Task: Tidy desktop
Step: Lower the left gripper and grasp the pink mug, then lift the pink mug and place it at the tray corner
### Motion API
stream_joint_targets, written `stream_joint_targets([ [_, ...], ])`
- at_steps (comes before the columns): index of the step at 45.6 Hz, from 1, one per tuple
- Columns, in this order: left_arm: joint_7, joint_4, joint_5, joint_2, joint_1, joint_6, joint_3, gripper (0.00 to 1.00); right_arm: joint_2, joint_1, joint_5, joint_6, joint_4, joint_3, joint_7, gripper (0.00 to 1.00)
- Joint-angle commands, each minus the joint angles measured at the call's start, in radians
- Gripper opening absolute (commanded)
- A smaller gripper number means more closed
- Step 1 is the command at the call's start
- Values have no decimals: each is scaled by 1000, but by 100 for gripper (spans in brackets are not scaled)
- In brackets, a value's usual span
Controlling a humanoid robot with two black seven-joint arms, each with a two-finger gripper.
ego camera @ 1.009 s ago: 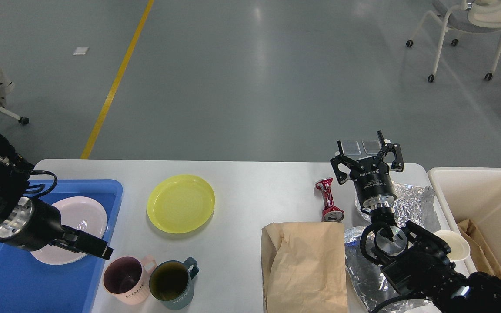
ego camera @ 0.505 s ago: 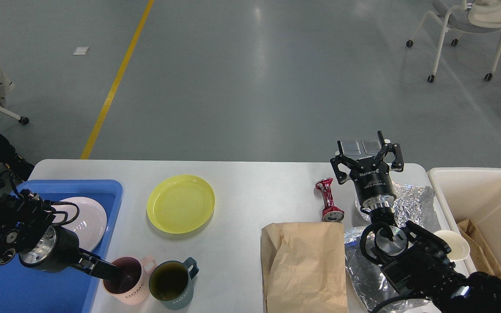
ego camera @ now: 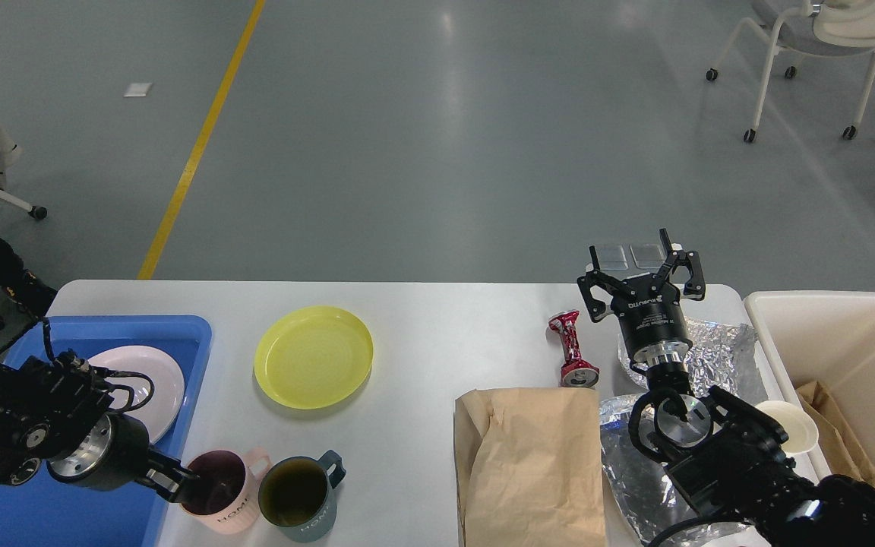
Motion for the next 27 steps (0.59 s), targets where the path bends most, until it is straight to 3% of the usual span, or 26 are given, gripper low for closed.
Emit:
stream_joint_targets([
  [1,9,0,20,-1,16,5,0,26,0,0,0,0,0,0,0,100],
  [10,19,0,24,1,25,17,-2,2,0,0,0,0,0,0,0,100],
  [18,-7,0,32,16,9,19,-3,0,1,0,0,0,0,0,0,100],
  [27,-79,-4,49,93,-108,-30,14,0,0,0,0,0,0,0,0,100],
])
